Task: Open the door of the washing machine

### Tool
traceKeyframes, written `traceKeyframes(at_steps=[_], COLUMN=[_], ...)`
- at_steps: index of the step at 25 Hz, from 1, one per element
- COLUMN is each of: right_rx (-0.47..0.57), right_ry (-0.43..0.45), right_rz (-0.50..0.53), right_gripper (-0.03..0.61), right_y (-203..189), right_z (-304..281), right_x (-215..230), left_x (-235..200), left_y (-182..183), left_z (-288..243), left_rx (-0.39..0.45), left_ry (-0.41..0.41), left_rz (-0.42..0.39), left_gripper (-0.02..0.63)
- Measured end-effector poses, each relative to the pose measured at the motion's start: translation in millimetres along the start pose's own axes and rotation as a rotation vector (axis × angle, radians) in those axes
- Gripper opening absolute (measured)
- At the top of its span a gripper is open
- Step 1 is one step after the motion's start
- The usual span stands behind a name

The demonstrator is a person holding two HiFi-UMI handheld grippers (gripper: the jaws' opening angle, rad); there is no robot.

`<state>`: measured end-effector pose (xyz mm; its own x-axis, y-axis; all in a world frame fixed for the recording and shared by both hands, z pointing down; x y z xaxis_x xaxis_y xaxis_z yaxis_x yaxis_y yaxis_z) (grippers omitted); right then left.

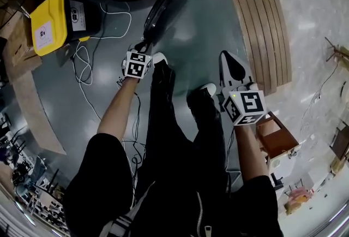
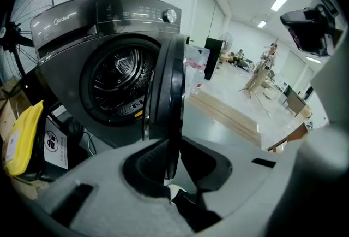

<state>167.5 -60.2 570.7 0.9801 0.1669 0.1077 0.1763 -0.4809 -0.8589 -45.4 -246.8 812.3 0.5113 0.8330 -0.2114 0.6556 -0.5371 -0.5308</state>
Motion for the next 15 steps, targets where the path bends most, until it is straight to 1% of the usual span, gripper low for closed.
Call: traceKeyframes(at_steps=[8,12,15], right_rx=[0.012,0.009,0.014], right_ry=[-0.054,-0.087,-0.116], right_rz=[-0.033,-0.052,-0.065], right_gripper=[0.005,0.004,0.005], right_y=[-35,-53,-62], right_z=[60,92,113], right_x=[43,66,88], left_x=[102,160,200], left_y=[-19,-21,-16], left_z=[-18,-34,-49], left_rx=[0.01,0.011,0.022], left_ry=[-0.04,-0.083,-0.119], left_rz=[0.028,0.069,0.125], left_gripper=[0.075,0.084,0.087])
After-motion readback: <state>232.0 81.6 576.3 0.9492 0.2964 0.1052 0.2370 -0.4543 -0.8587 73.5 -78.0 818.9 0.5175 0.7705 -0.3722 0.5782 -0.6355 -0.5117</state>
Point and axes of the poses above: the fingertips, and each gripper's own axes: z backward along the fingers, x to its right, y out of its top, the point moved 3 cm from there along z, backward along the fingers, and after that the axes turned 12 degrees about z, right-handed, at the moved point
